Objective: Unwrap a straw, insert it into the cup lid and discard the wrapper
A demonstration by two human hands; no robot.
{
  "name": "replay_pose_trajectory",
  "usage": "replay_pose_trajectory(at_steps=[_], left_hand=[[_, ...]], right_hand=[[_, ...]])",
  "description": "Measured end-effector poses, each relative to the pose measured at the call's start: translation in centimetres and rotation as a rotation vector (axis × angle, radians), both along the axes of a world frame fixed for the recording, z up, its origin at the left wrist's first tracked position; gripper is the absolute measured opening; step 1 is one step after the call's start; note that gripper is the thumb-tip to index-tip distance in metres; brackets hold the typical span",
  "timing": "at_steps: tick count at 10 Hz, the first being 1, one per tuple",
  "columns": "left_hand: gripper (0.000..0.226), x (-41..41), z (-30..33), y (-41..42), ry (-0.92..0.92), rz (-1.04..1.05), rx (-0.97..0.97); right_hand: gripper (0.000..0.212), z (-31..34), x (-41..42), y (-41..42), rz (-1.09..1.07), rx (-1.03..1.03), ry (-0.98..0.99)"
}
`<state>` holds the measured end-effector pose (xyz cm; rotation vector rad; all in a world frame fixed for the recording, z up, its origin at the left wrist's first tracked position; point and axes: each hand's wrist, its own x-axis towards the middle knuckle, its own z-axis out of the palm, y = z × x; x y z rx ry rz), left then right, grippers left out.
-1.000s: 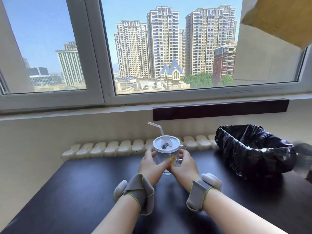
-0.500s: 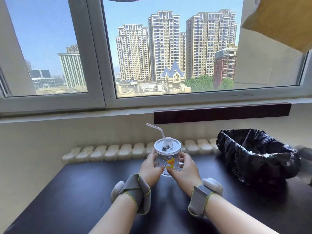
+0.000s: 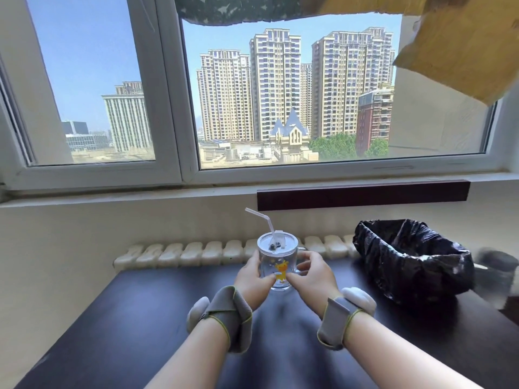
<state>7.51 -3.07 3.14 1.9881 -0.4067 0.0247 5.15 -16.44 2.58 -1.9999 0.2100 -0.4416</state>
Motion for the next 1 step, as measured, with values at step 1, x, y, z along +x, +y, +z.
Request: replay_pose_trajectory(at_steps=[1], left_hand=[[0.057, -1.36, 0.79, -0.07, -0.044, 0.013, 0.019]], right_hand=[[0.033, 0.9, -1.17, 0.14, 0.005, 0.007, -0.004]])
